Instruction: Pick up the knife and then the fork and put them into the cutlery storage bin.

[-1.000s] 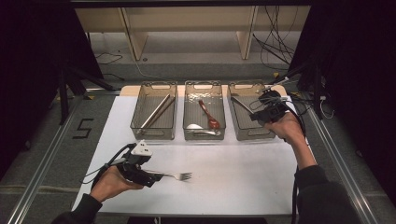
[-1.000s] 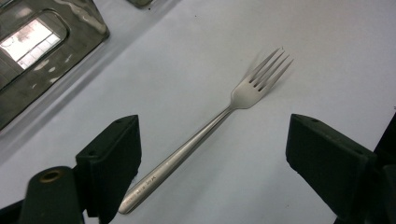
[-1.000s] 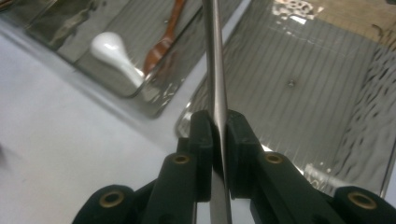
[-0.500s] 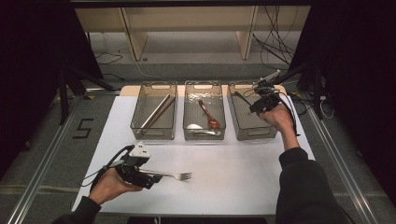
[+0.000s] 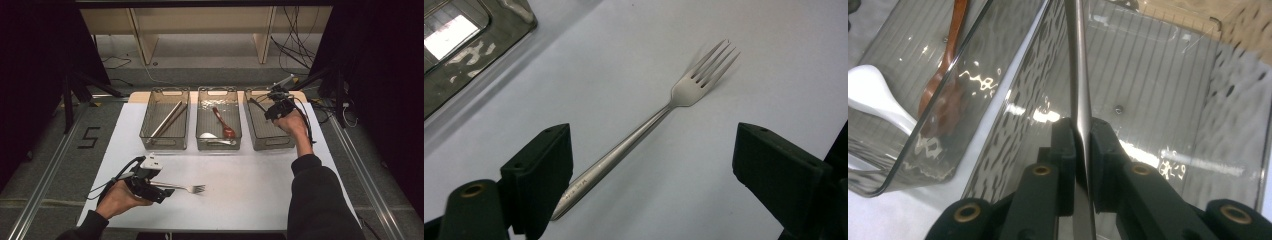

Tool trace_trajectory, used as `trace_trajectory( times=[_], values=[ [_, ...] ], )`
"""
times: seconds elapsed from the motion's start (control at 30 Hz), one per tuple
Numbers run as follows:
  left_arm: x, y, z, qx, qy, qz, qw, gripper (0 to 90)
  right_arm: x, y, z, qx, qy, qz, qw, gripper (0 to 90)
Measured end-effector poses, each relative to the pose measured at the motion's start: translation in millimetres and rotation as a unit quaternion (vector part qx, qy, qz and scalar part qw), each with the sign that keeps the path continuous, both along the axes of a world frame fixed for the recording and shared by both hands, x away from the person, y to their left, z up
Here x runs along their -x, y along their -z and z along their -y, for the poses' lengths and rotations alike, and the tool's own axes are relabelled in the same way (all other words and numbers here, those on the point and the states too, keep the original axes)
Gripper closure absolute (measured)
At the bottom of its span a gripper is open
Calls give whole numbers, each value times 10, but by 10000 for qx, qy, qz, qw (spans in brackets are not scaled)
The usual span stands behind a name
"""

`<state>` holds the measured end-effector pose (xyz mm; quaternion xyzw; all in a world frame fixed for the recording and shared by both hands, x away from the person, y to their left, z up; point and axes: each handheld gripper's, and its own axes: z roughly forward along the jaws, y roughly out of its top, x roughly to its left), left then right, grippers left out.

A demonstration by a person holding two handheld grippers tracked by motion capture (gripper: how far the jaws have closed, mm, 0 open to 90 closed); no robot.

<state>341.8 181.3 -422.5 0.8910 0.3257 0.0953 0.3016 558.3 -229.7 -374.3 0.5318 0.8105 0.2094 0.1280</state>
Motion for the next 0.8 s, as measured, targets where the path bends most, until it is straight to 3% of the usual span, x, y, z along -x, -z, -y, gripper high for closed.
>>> trace_trajectory(
  times=[0.13, 0.2, 0.33, 0.43, 0.7, 0.8],
  values=[
    [-3, 3, 0, -23, 19, -7, 10000, 161, -34, 31, -31, 35, 15, 11, 10000, 828],
    [-4, 4, -2, -35, 15, -3, 10000, 161, -61, 63, -47, 177, 37, 53, 9998, 814],
    [-4, 2, -8, -21, 15, 2, 10000, 161, -91, 45, -61, 147, 67, 351, 9993, 663],
    [-7, 4, -15, -34, 9, 13, 10000, 161, -74, -12, -70, 195, -55, 424, 9989, 644],
    [-15, 11, -21, -55, -28, 16, 10000, 161, 70, -139, 18, 79, -204, 433, 9988, 567],
    [-28, 8, -29, -79, -20, 13, 10000, 161, 155, -195, 72, -156, -267, 423, 9986, 518]
  ],
)
